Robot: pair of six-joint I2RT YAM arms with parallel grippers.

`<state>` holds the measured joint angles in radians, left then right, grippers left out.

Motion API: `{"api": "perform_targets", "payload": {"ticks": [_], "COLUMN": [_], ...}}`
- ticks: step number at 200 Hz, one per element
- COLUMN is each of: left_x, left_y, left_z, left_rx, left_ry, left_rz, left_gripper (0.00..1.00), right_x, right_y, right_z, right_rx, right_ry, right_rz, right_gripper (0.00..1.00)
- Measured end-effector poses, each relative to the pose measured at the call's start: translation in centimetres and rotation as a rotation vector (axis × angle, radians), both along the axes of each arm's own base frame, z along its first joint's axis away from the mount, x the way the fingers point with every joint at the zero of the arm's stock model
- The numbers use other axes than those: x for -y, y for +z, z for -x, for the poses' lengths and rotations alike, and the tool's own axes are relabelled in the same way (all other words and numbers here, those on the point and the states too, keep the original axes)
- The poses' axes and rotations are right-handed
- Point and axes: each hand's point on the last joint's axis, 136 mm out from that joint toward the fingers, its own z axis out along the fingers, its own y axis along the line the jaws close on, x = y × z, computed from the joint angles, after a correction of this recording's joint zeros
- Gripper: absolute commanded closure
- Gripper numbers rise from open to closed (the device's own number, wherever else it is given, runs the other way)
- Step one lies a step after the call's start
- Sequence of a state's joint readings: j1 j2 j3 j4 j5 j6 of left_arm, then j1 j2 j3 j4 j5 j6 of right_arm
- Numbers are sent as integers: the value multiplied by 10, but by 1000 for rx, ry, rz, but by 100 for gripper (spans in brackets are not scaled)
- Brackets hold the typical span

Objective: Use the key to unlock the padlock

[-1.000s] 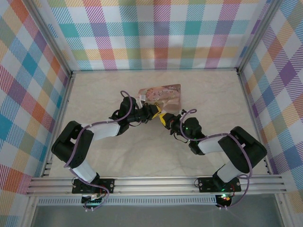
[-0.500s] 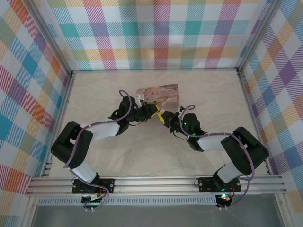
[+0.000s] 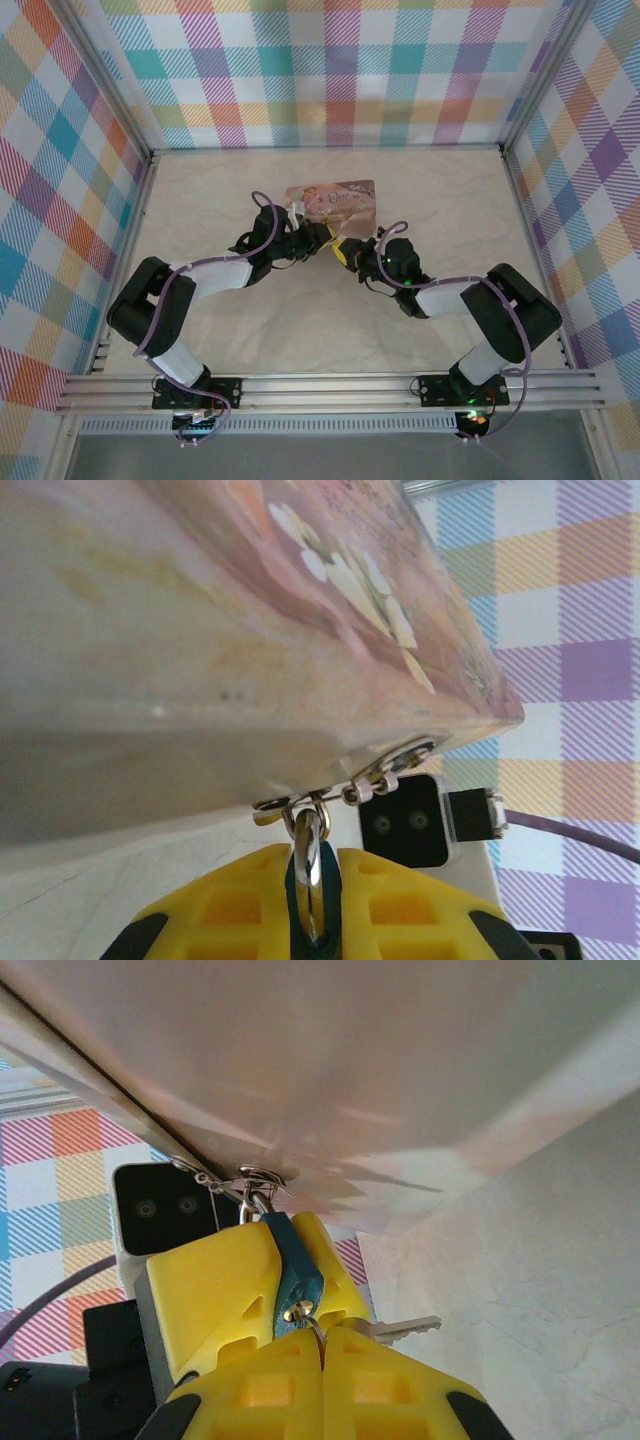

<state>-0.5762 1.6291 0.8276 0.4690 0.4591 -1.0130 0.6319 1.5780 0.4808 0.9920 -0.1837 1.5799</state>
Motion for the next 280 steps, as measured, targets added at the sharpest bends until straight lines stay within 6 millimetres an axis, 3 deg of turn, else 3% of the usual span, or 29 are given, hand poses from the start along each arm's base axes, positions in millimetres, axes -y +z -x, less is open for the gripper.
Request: {"api": "perform_targets", "payload": {"ticks": [30, 72, 124, 179, 280], "left_x": [0, 5, 3, 1, 1], "left_y": [-10, -24, -29, -35, -36], "left_z": [8, 30, 33, 35, 34], "left_rx": [-12, -50, -76, -105, -130], "left_ry": [-6, -60, -59, -56, -55], "left_rz": [-64, -138, -168, -197, -208], "left_gripper": [94, 93, 92, 91, 91], "right_x": [2, 41, 66, 81, 35], "right_y": [-11, -37, -21, -41, -36], "right_z": [4, 12, 36, 56, 68], "right_rx": [-13, -52, 23, 47, 378], "right_ry": [7, -78, -45, 87, 394], "right_rz": [29, 164, 357, 646, 971], "right_gripper": [78, 67, 66, 68, 62]}}
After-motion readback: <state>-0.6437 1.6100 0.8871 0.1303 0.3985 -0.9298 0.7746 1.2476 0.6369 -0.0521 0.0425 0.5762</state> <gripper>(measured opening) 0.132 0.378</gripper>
